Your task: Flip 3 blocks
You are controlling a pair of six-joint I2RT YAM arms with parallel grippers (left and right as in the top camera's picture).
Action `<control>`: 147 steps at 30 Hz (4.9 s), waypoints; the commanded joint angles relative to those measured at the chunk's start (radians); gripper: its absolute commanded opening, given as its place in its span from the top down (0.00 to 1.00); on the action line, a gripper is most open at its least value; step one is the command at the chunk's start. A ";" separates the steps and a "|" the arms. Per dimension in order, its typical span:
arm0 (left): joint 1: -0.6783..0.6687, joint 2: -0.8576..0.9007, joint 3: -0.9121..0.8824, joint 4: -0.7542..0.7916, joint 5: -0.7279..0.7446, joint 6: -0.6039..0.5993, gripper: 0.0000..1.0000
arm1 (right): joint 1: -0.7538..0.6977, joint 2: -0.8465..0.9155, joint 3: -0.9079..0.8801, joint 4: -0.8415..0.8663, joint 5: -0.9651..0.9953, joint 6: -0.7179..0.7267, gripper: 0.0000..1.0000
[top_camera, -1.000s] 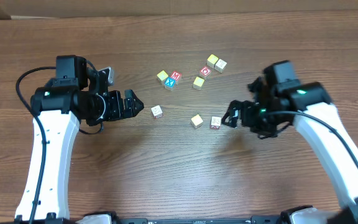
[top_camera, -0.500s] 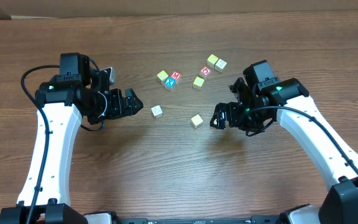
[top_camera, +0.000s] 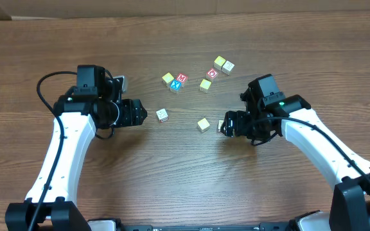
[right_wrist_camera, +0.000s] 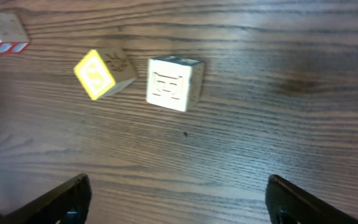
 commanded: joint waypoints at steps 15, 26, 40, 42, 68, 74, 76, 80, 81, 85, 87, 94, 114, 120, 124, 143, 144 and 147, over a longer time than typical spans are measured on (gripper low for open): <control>-0.007 0.009 -0.058 0.084 0.043 0.023 0.11 | 0.085 0.025 -0.145 0.360 0.074 0.203 0.15; -0.007 0.009 -0.058 0.090 0.043 0.023 0.12 | 0.085 0.141 -0.145 0.425 0.093 0.290 0.39; -0.007 0.009 -0.058 0.098 0.043 0.014 0.11 | 0.085 0.145 -0.145 0.430 0.107 0.285 0.62; -0.007 0.009 -0.058 0.098 0.043 0.014 0.11 | 0.085 0.145 -0.145 0.432 0.107 0.280 0.63; -0.007 0.009 -0.058 0.093 0.043 0.003 0.09 | 0.085 0.099 -0.079 0.214 0.124 0.068 0.76; -0.007 0.009 -0.058 0.085 0.043 0.003 0.08 | 0.085 0.000 -0.042 0.070 0.197 0.075 0.77; -0.007 0.009 -0.058 0.085 0.043 0.004 0.07 | 0.086 -0.030 -0.041 0.021 0.197 0.084 0.77; -0.007 0.009 -0.058 0.085 0.043 0.003 0.07 | 0.127 -0.061 -0.042 -0.081 0.223 0.133 0.78; -0.007 0.009 -0.058 0.085 0.043 0.003 0.07 | 0.148 -0.061 -0.042 -0.097 0.228 0.142 0.78; -0.007 0.009 -0.058 0.079 0.043 0.003 0.07 | 0.307 -0.060 -0.057 -0.125 0.261 0.221 0.78; -0.007 0.009 -0.058 0.073 0.043 0.003 0.07 | 0.384 -0.054 -0.062 -0.117 0.269 0.273 0.78; -0.007 0.009 -0.058 0.045 0.043 0.004 0.05 | 0.510 -0.001 -0.063 -0.088 0.295 0.455 0.77; -0.007 0.009 -0.058 0.035 0.042 0.016 0.04 | 0.555 0.143 -0.063 -0.065 0.270 0.634 0.80; -0.007 0.009 -0.058 0.036 0.042 0.016 0.04 | 0.555 0.143 -0.063 -0.073 0.271 0.633 0.59; -0.007 0.009 -0.058 0.032 0.042 0.016 0.02 | 0.555 0.143 -0.063 -0.072 0.272 0.634 0.53; -0.007 0.009 -0.058 0.033 0.042 0.023 0.02 | 0.554 0.012 0.093 -0.230 0.433 0.593 0.32; -0.007 0.009 -0.058 0.034 0.042 0.023 0.02 | 0.554 0.001 0.111 -0.240 0.432 0.582 0.26; -0.007 0.009 -0.058 0.037 0.042 0.023 0.02 | 0.554 -0.025 0.156 -0.274 0.433 0.569 0.25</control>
